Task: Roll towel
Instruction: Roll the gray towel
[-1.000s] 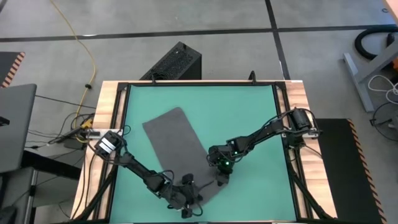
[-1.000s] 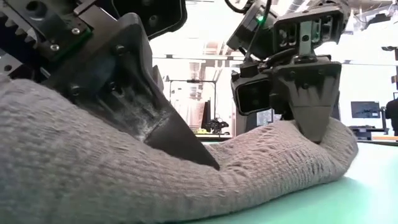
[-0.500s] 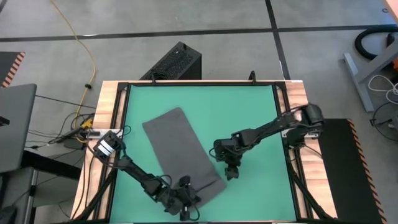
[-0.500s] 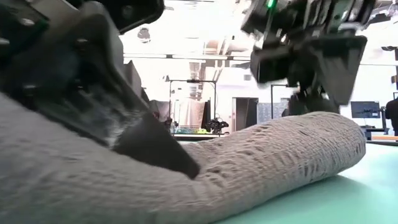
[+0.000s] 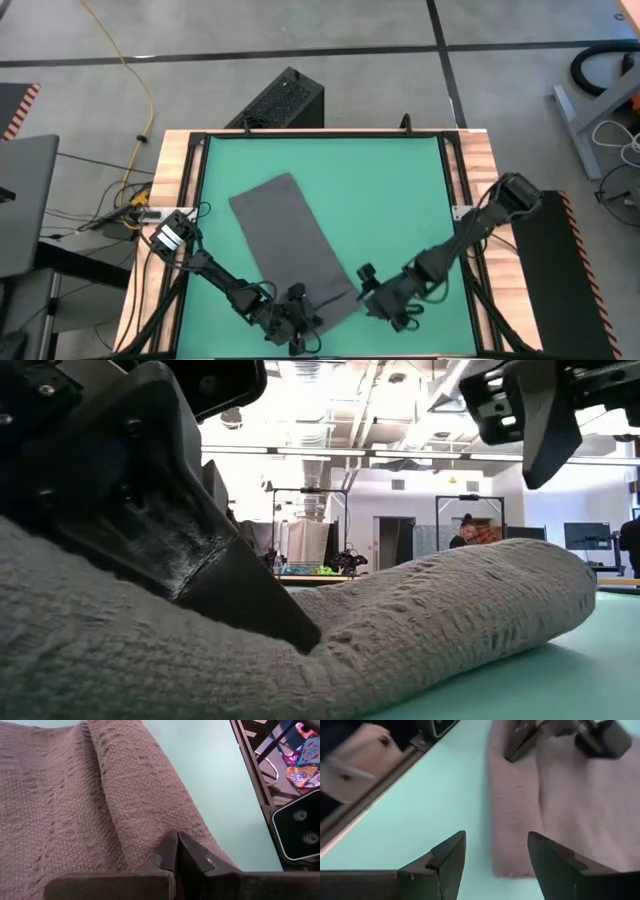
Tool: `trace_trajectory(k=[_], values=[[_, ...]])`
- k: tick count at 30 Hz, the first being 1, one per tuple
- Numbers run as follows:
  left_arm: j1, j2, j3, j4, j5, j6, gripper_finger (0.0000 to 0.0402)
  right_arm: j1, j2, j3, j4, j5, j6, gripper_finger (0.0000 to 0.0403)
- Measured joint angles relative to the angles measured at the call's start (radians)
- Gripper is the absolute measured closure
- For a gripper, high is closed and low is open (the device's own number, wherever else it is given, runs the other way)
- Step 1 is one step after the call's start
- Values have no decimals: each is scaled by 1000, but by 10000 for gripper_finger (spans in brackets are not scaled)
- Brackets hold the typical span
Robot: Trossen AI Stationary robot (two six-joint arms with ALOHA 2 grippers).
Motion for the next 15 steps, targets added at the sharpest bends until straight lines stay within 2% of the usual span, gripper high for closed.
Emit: trace_trajectory(k=[3,10,15], values=[[1,0,0,4,4,0,401,28,43,0,35,85,-35,163],[1,0,0,11,9,-17,401,5,151,1,58,105,-55,163],[2,0,0,15,19,-19,401,-26,204,4,68,178,-61,164]])
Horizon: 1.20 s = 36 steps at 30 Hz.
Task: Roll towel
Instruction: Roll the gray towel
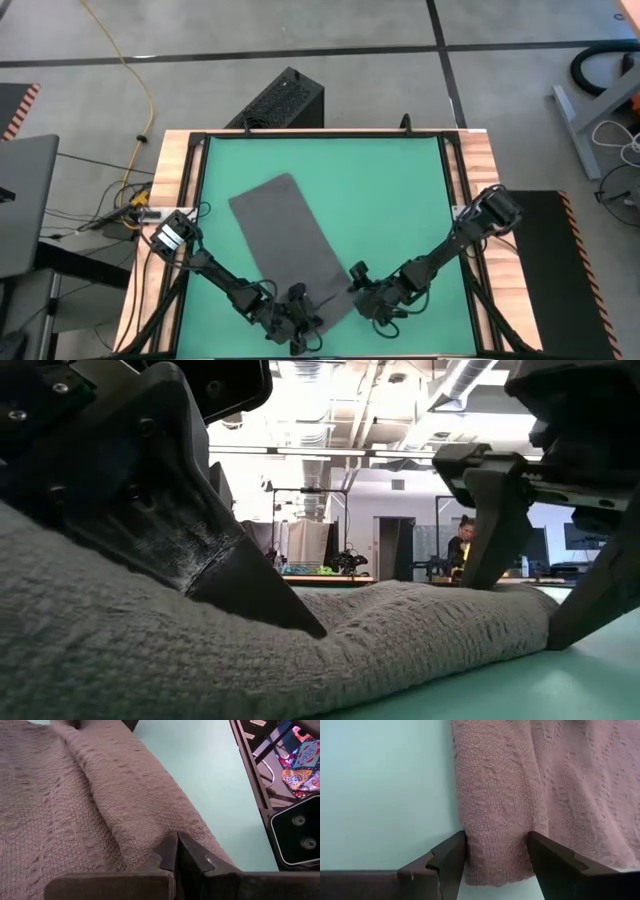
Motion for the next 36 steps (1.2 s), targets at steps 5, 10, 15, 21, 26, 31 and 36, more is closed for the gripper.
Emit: trace_trajectory(k=[5,10,15,21,26,31,36], values=[[-1,0,0,0,-5,0,401,-24,14,1,-6,-38,4,193],[-13,-50,-2,-27,-48,43,401,-58,7,1,-11,-170,50,299],[-24,-113,-1,-33,-100,109,401,-108,-1,1,-8,-376,116,373],[-12,-121,-1,-45,-131,128,401,-206,7,41,-35,-753,396,354],[-7,-121,-1,-30,-153,171,401,-269,8,44,-63,-907,422,363],[8,-121,-1,-26,-150,181,401,-364,8,38,-86,-1067,415,364],[10,-121,-1,-14,-158,210,401,-453,7,38,-102,-1111,529,364]])
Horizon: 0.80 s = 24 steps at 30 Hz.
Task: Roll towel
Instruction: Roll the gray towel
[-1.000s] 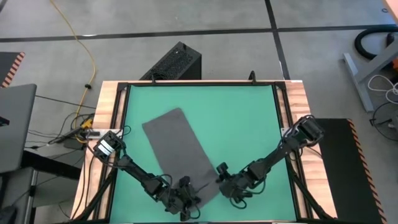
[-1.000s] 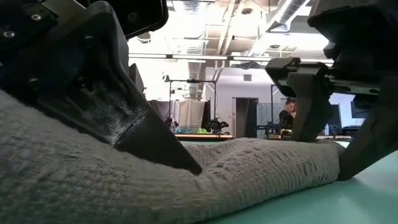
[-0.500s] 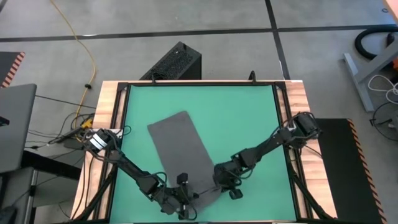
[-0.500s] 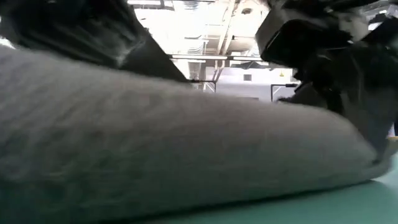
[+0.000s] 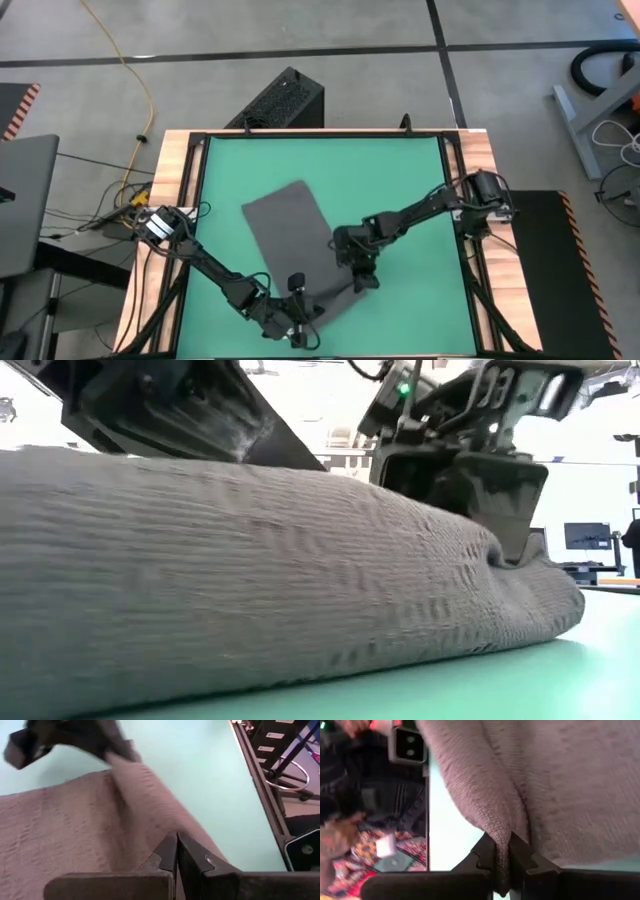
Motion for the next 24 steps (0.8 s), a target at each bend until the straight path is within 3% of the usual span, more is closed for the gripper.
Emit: trace_trajectory(k=[9,17,24], values=[[37,-1,0,-9,-27,46,402,-39,52,1,-61,-13,44,364],[79,-1,1,58,64,101,401,-40,118,6,-36,-25,85,364],[86,49,0,40,116,54,402,-52,121,32,-41,-15,80,346]])
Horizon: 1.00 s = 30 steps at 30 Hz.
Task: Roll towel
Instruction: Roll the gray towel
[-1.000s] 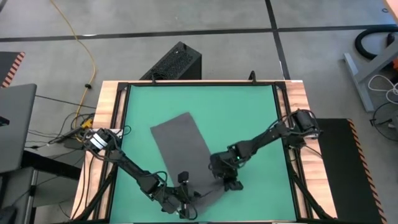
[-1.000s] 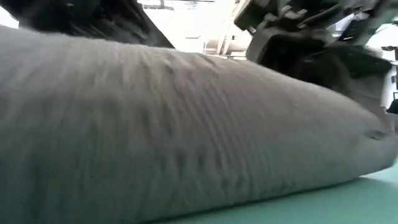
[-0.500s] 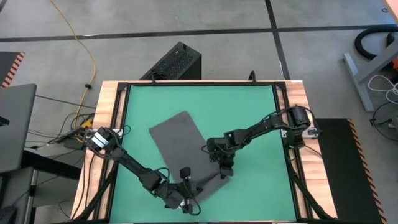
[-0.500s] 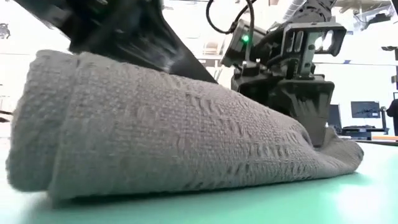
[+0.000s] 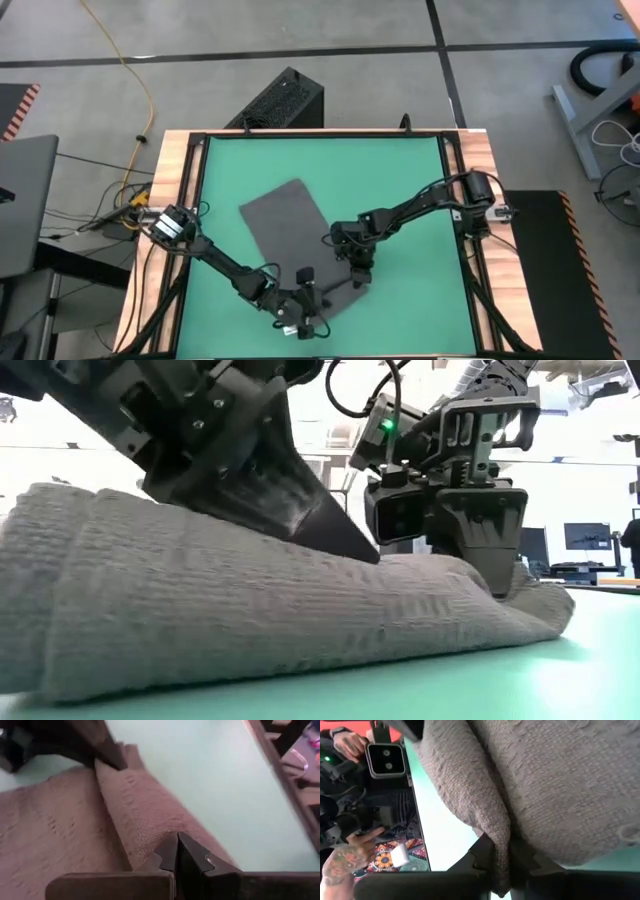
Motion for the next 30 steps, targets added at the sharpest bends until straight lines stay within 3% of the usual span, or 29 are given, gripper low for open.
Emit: trace_trajectory(k=[4,9,19,24,30], values=[[4,8,2,-27,-8,-36,401,4,1,24,-11,12,34,313],[8,9,2,-60,-15,-56,401,-10,-13,71,-101,17,-55,261],[7,9,1,-81,-11,-81,401,-19,-174,76,-263,131,-99,186],[-3,9,1,-91,-39,-96,401,39,-290,76,-312,314,-185,177],[-22,9,1,-95,-55,-105,402,222,-439,24,-225,729,-269,178]])
